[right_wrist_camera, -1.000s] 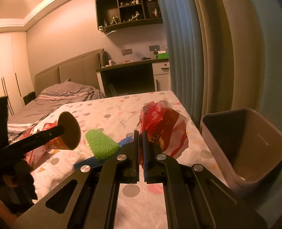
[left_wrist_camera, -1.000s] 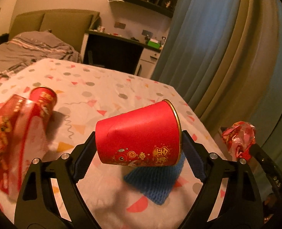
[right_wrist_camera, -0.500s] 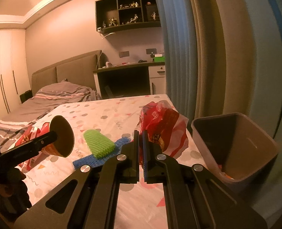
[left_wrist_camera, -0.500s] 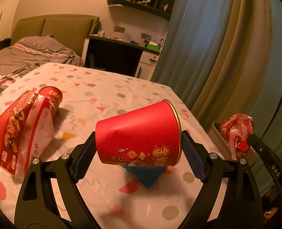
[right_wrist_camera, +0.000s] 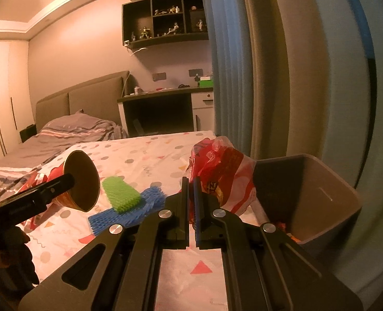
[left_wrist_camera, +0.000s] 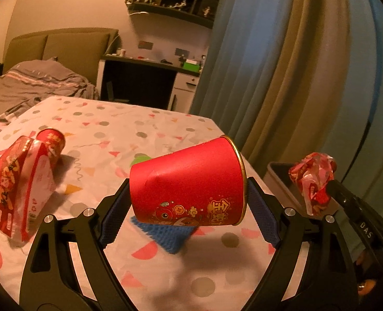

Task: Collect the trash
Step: 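Carry the red cup in the left tool while the right tool carries the wrapper over the bin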

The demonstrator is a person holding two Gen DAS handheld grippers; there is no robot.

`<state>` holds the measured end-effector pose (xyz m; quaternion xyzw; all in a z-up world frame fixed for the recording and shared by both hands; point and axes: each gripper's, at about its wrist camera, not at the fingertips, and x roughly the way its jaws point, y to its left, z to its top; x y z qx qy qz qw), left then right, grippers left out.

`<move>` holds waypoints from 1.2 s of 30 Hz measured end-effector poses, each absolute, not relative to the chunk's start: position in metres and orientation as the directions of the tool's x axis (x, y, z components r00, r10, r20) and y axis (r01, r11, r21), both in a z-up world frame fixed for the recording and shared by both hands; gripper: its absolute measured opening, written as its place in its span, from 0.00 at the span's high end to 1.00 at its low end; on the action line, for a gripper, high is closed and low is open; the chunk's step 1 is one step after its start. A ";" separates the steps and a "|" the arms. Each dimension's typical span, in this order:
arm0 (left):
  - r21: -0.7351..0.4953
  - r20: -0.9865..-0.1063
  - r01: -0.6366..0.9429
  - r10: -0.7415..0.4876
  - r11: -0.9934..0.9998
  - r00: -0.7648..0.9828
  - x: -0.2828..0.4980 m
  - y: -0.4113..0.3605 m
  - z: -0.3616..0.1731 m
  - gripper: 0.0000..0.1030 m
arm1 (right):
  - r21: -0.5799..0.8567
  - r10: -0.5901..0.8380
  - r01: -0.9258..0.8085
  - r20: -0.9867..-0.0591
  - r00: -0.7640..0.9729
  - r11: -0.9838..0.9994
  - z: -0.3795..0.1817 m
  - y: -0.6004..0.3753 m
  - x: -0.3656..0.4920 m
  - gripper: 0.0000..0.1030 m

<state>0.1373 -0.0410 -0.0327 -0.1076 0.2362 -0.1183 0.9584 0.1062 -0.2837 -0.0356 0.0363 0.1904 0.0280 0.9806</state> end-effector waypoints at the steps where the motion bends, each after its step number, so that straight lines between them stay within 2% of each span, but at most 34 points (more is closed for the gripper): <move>1: -0.260 -0.426 0.181 -0.281 0.948 0.860 0.137 -0.044 -0.032 0.18 | 0.081 0.066 -0.039 -0.370 0.927 0.996 -0.035 -0.286 0.106 0.96; 36: -0.205 -0.391 0.441 -0.487 0.873 0.781 0.173 -0.178 -0.026 0.18 | 0.083 -0.107 0.146 -0.358 0.928 0.986 -0.040 -0.380 0.097 0.96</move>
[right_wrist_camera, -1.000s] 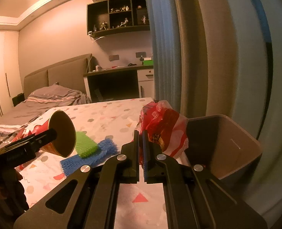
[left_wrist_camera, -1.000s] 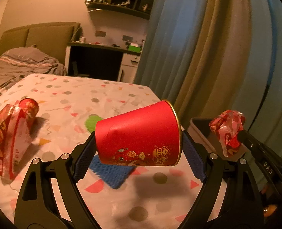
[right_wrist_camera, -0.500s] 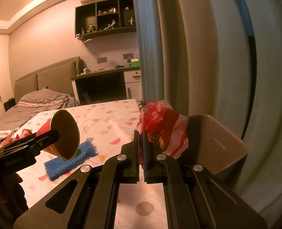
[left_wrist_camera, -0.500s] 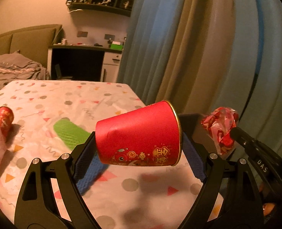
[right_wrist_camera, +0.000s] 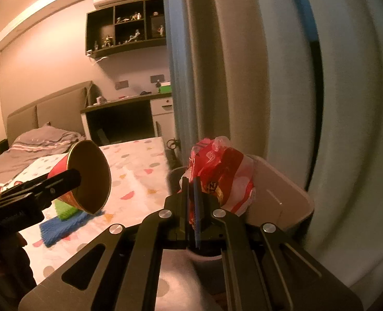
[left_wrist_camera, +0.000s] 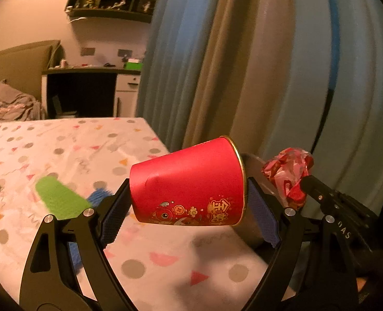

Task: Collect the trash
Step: 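Carry the red cup in the left tool while the right tool carries the wrapper over the bin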

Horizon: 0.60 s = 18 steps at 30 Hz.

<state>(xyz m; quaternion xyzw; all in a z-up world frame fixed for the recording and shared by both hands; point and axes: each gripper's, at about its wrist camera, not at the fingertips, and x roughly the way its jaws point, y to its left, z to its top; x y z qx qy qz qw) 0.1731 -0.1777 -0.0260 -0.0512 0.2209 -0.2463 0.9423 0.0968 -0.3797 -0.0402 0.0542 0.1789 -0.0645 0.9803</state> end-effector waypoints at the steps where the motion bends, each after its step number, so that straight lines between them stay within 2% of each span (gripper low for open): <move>1: -0.205 -0.390 0.448 -0.493 0.870 0.778 0.174 -0.183 -0.026 0.18 | 0.083 -0.116 0.155 -0.357 0.927 0.984 -0.040 -0.385 0.098 0.96; 11: -0.212 -0.393 0.547 -0.583 0.810 0.711 0.201 -0.246 -0.033 0.18 | 0.107 -0.160 0.213 -0.373 0.914 0.971 -0.047 -0.422 0.112 0.96; 18: -0.227 -0.442 0.574 -0.609 0.786 0.659 0.228 -0.279 -0.051 0.18 | 0.121 -0.149 0.215 -0.408 0.901 0.969 -0.058 -0.432 0.124 0.96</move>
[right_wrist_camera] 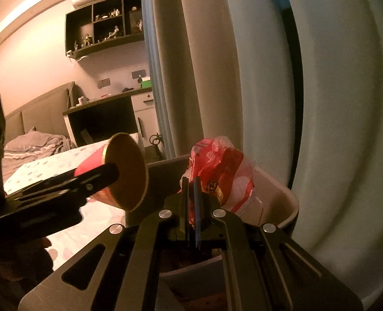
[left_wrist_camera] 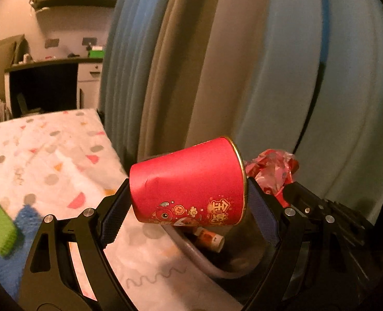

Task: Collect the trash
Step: 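Carry the red cup in the left tool while the right tool carries the wrapper over the bin, then open the left tool over the gray bin while the right tool releases the wrapper, then move both tools back over the table toward the blue mesh and green foam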

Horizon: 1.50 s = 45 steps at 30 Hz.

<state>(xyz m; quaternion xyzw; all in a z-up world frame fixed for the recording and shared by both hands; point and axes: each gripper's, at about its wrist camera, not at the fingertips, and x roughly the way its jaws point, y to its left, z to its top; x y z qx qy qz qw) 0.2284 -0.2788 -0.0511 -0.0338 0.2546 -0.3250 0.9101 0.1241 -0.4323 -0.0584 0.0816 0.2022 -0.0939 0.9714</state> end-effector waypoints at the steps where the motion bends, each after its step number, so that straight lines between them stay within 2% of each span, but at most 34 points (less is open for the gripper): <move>1: -0.229 -0.449 0.576 -0.610 0.785 0.652 0.232 -0.283 -0.054 0.18 | 0.123 -0.148 0.216 -0.411 0.899 0.969 -0.059 -0.434 0.125 0.96; 19: -0.307 -0.529 0.608 -0.662 0.732 0.530 0.253 -0.321 -0.086 0.17 | 0.137 -0.130 0.219 -0.474 0.871 0.966 -0.073 -0.452 0.145 0.96; 26: -0.358 -0.537 0.583 -0.671 0.730 0.511 0.258 -0.312 -0.091 0.07 | 0.134 -0.144 0.233 -0.474 0.869 0.963 -0.074 -0.455 0.144 0.92; 29: -0.377 -0.537 0.564 -0.669 0.735 0.513 0.258 -0.302 -0.090 0.07 | 0.127 -0.156 0.241 -0.468 0.870 0.962 -0.072 -0.456 0.142 0.90; 32: -0.358 -0.535 0.540 -0.641 0.762 0.550 0.251 -0.290 -0.084 0.07 | 0.128 -0.161 0.243 -0.454 0.876 0.961 -0.069 -0.455 0.135 0.79; 34: -0.333 -0.537 0.509 -0.603 0.794 0.590 0.246 -0.277 -0.078 0.06 | 0.121 -0.176 0.251 -0.435 0.883 0.960 -0.066 -0.450 0.126 0.58; 35: -0.318 -0.541 0.488 -0.578 0.813 0.611 0.241 -0.269 -0.076 0.06 | 0.116 -0.184 0.255 -0.425 0.886 0.960 -0.064 -0.447 0.121 0.53; 37: -0.299 -0.540 0.454 -0.541 0.839 0.645 0.233 -0.254 -0.073 0.06 | 0.110 -0.188 0.254 -0.410 0.892 0.961 -0.062 -0.440 0.113 0.39; 43: -0.273 -0.536 0.340 -0.435 0.900 0.724 0.205 -0.197 -0.065 0.06 | 0.099 -0.168 0.221 -0.381 0.909 0.970 -0.056 -0.410 0.094 0.18; 45: -0.252 -0.527 0.297 -0.388 0.921 0.756 0.195 -0.178 -0.063 0.06 | 0.098 -0.145 0.195 -0.380 0.914 0.976 -0.055 -0.398 0.092 0.17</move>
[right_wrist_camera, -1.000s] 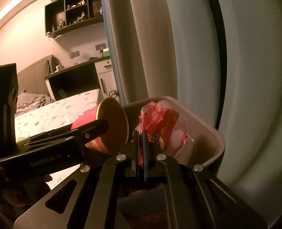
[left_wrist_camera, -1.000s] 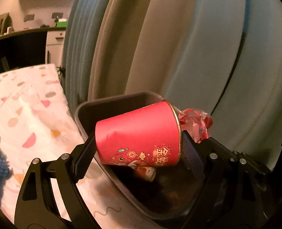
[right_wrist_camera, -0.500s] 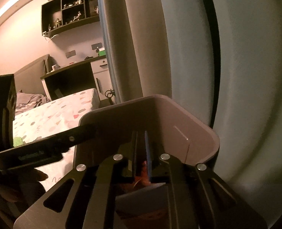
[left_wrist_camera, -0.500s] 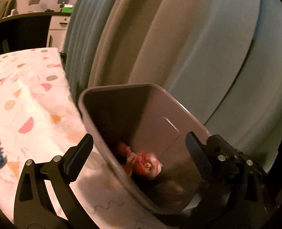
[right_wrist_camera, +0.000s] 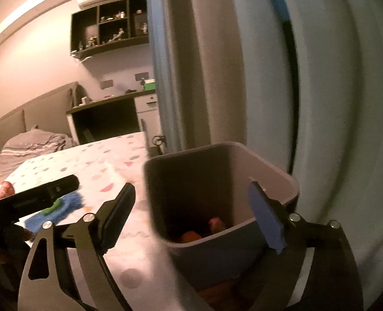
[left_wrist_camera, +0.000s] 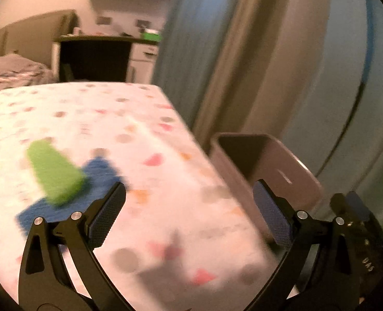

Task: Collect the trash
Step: 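Move both tools back over the table toward the blue mesh and green foam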

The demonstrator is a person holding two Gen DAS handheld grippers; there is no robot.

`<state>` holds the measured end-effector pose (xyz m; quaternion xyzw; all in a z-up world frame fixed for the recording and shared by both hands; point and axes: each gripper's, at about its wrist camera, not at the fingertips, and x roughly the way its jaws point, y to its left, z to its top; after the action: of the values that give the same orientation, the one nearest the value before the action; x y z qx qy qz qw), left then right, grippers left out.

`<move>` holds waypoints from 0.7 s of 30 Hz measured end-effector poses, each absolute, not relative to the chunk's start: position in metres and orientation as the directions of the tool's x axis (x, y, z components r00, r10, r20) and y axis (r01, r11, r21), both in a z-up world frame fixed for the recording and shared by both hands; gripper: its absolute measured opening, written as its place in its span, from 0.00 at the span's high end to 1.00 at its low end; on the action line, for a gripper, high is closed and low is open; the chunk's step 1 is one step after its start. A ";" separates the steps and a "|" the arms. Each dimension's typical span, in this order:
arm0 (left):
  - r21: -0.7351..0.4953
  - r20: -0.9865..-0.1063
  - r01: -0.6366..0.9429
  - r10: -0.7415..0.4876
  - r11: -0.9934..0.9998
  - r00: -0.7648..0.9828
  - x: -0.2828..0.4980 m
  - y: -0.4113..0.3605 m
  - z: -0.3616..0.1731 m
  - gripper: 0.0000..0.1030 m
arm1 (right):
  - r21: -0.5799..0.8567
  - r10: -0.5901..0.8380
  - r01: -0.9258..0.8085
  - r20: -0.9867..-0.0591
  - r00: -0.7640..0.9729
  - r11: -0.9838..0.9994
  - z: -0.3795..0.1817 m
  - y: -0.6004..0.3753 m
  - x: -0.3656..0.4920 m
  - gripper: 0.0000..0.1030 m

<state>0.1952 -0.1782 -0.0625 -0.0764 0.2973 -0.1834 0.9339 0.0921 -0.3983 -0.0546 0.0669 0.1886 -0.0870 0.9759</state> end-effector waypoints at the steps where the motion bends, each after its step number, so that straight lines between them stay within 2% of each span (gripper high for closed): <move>1: -0.236 -0.527 0.271 -0.357 0.933 0.771 0.191 -0.169 -0.061 0.06 | 0.095 -0.136 0.185 -0.379 0.915 0.978 -0.054 -0.394 0.092 0.16; 10: -0.140 -0.505 0.106 -0.163 0.984 0.848 0.152 -0.081 -0.060 0.06 | 0.071 -0.023 0.054 -0.388 0.921 0.996 -0.052 -0.328 0.096 0.15; 21: -0.171 -0.481 -0.078 -0.014 0.982 0.876 0.125 0.011 -0.057 0.06 | 0.047 0.130 -0.122 -0.447 0.885 0.991 -0.062 -0.242 0.118 0.15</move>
<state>0.1248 0.0112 -0.0572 -0.0930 0.2481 0.0165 0.9641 0.1176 -0.2416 -0.0622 0.0087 0.2306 0.0650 0.9708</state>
